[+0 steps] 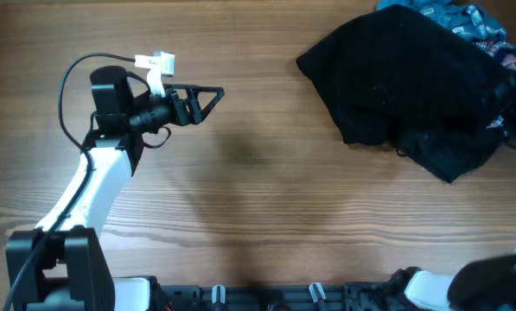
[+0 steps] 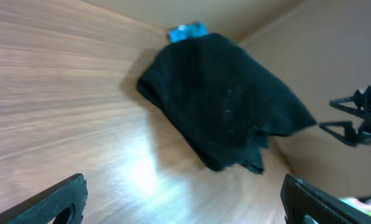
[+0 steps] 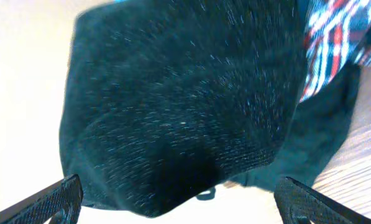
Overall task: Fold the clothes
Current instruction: 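Reach the right gripper into the clothes pile and grasp the black garment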
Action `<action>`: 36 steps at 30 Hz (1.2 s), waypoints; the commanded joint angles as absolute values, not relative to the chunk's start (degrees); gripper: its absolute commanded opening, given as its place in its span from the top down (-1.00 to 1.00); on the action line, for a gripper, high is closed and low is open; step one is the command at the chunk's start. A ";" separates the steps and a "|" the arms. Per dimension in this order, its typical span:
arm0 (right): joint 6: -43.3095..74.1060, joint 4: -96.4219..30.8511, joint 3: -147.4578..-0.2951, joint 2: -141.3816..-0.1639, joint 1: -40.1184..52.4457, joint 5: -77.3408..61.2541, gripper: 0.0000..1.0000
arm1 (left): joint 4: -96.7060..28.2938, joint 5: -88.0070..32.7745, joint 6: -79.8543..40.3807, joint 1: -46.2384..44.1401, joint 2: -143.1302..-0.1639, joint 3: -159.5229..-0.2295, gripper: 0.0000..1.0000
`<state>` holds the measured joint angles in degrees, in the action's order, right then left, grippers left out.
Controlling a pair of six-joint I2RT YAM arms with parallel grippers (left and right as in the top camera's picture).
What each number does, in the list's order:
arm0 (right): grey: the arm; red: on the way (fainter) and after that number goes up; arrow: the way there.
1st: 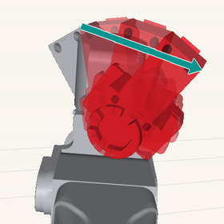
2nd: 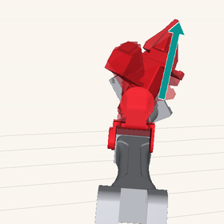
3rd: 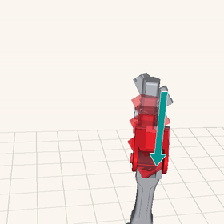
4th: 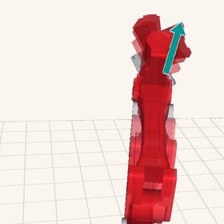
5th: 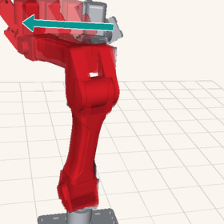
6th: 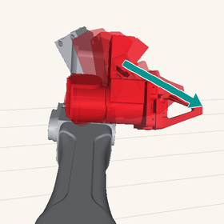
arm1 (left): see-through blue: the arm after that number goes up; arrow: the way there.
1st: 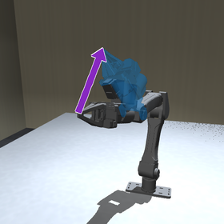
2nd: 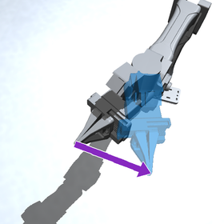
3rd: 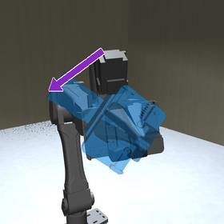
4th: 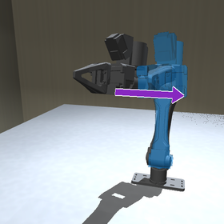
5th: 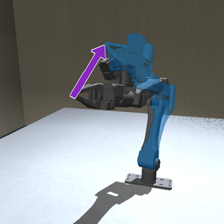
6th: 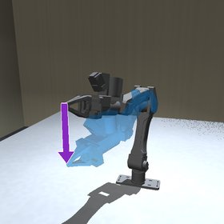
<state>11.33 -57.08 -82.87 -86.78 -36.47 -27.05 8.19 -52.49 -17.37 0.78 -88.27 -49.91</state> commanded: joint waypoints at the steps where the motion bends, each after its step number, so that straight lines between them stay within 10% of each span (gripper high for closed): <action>1: 14.87 -57.01 -83.66 -91.35 -36.62 -34.72 -0.99 | 8.38 -42.15 -13.10 -1.85 -88.51 -51.77 -1.00; 18: 29.41 -51.03 -83.13 -94.32 -32.93 -38.68 -0.99 | 10.04 -0.34 -9.45 -19.31 -88.51 -51.77 -1.00; 36: -12.27 -49.23 -83.11 -91.02 -30.22 -24.32 -0.88 | 8.32 3.07 -11.16 -17.78 -88.53 -51.77 -0.99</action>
<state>-0.62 -50.41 -82.87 -92.55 -31.77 -25.65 8.34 2.72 -10.63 -17.93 -88.27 -50.54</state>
